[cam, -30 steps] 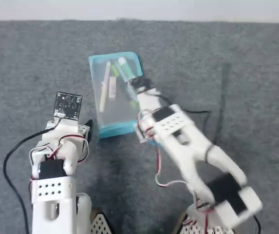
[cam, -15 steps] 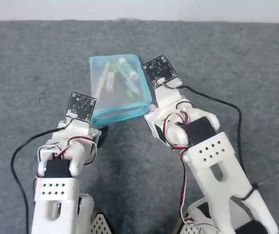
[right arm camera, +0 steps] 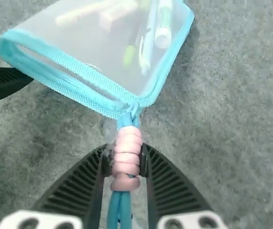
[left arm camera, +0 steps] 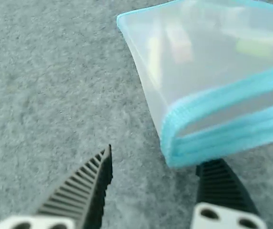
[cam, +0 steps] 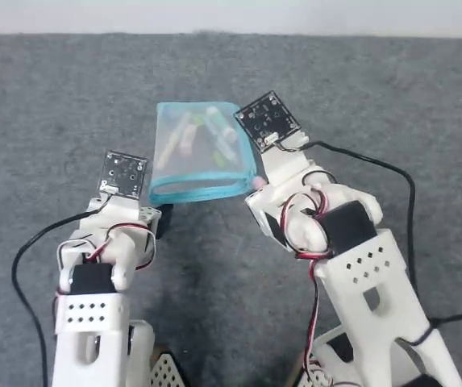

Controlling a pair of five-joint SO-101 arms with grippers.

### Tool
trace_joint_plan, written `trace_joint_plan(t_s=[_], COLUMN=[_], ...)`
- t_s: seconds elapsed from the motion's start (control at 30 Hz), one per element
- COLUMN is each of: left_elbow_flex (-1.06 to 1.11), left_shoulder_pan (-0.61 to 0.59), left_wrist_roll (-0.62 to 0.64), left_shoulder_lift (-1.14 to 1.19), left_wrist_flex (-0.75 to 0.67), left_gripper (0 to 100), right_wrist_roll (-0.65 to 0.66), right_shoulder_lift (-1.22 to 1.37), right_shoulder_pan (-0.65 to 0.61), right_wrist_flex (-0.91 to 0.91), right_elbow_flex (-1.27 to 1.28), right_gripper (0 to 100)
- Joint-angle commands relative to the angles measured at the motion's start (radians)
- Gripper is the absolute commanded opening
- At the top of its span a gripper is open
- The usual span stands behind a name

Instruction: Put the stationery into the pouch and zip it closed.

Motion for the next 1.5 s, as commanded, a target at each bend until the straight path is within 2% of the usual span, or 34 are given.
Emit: trace_joint_plan(t_s=[0.0,0.2,0.4,0.6,0.73,1.03,1.17,1.33,1.47], left_elbow_flex=[-0.090,-0.107,-0.104,-0.114,-0.183,-0.097,-0.117,-0.030,-0.001], left_shoulder_pan=[-0.006,-0.002,0.002,0.072,0.029,0.003,0.008,0.002,0.002], left_wrist_roll=[0.023,0.049,0.051,0.068,0.101,0.081,0.071,0.035,0.014], left_shoulder_lift=[-0.003,0.003,0.000,-0.006,-0.071,-0.250,-0.269,-0.267,-0.267], left_wrist_flex=[-0.029,-0.028,-0.020,0.071,0.181,0.193,0.253,0.158,0.149], left_gripper=[27,27,27,27,30,30,30,30,30], right_wrist_roll=[0.018,0.020,0.020,0.014,0.014,0.011,0.011,0.012,0.017], right_shoulder_lift=[-0.056,-0.064,-0.073,-0.015,-0.001,-0.001,0.001,-0.035,-0.105], right_shoulder_pan=[0.005,-0.038,-0.053,-0.048,-0.047,-0.047,-0.047,-0.045,-0.045], right_wrist_flex=[0.002,-0.054,-0.061,-0.114,-0.124,-0.120,-0.119,-0.082,-0.027], right_elbow_flex=[0.012,0.141,0.152,0.163,0.163,0.163,0.163,0.137,0.084], right_gripper=[0.6,0.6,0.6,0.6,0.6,0.6,0.6,0.6,0.6])
